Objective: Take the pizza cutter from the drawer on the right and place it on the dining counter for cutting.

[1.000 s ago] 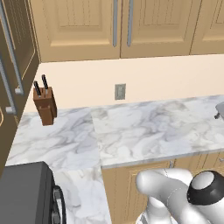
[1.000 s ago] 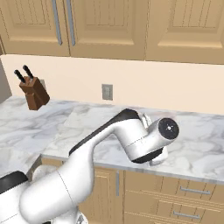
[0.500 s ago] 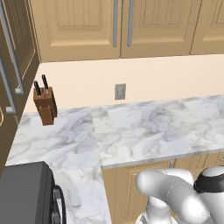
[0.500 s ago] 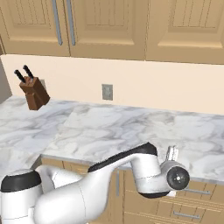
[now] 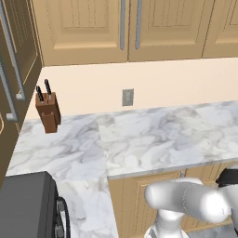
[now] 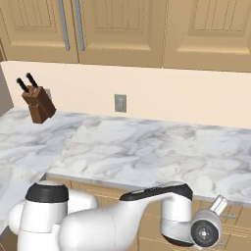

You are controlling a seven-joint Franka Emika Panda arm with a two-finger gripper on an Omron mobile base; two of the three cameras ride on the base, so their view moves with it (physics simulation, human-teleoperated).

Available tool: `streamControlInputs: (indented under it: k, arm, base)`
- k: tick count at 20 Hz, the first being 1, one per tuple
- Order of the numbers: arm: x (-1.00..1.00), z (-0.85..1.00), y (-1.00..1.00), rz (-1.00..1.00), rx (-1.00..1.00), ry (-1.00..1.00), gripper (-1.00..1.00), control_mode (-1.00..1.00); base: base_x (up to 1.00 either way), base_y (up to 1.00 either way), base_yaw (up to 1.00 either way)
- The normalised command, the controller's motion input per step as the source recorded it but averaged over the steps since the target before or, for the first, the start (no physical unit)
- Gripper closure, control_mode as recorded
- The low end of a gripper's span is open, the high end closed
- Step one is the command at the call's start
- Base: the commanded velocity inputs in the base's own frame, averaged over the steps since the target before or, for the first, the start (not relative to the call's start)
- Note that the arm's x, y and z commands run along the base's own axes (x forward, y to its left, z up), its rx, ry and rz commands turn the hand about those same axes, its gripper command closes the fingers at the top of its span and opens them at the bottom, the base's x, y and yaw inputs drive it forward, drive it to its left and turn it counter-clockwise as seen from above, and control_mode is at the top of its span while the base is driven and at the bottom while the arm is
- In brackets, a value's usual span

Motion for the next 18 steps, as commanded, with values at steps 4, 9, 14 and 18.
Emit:
streamControlInputs:
  k: [4,9,14,18]
  arm:
    - [-0.01,-0.51,-0.08,-0.06,0.0,-0.15,-1.0,-1.0]
    - [0.0,-0.69,0.0,0.08,0.0,-0.25,-1.0,-1.0]
    - [0.0,-0.38,-0.01,0.09,0.0,-0.18,-1.0,-1.0]
    - [0.1,-0.25,-0.02,0.08,0.0,-0.13,-1.0,-1.0]
  base:
    - [0.0,0.0,0.0]
    - [0.0,0.0,0.0]
    - [0.0,0.0,0.0]
    - [0.0,0.0,0.0]
